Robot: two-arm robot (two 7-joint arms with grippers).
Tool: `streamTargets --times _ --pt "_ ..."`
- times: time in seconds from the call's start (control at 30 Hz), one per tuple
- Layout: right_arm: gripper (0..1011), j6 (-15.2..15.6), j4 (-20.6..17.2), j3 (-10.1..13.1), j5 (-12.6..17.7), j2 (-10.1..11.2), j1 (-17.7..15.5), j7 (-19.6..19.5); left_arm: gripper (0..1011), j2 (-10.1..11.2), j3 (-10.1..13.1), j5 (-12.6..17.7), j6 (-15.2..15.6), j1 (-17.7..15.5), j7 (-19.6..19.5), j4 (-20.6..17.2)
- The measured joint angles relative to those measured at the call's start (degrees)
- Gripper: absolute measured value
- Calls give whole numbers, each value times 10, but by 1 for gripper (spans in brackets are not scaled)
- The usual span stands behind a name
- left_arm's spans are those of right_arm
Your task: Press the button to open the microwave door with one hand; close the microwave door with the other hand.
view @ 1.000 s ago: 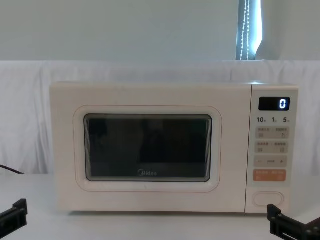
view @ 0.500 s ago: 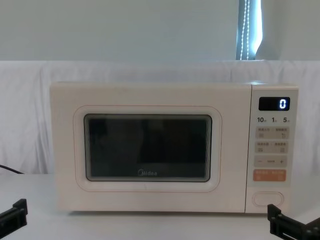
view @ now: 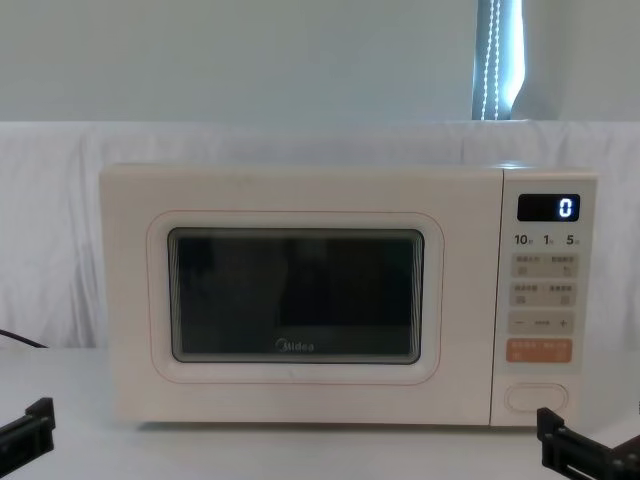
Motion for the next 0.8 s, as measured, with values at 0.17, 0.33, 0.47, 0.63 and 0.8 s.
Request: streamTargets --times 0.17,0.33,0.47,0.63,0.8 --pt "889 0 0 0 0 0 0 0 1001 0 0 0 0 0 0 0" --pt "757 0 0 0 0 0 0 0 1001 0 0 0 0 0 0 0" --pt "621 0 0 0 0 0 0 0 1001 0 0 0 0 0 0 0" --pt "464 0 0 0 0 0 0 0 1001 0 0 0 0 0 0 0" --pt "303 0 0 0 0 0 0 0 1001 0 0 0 0 0 0 0"
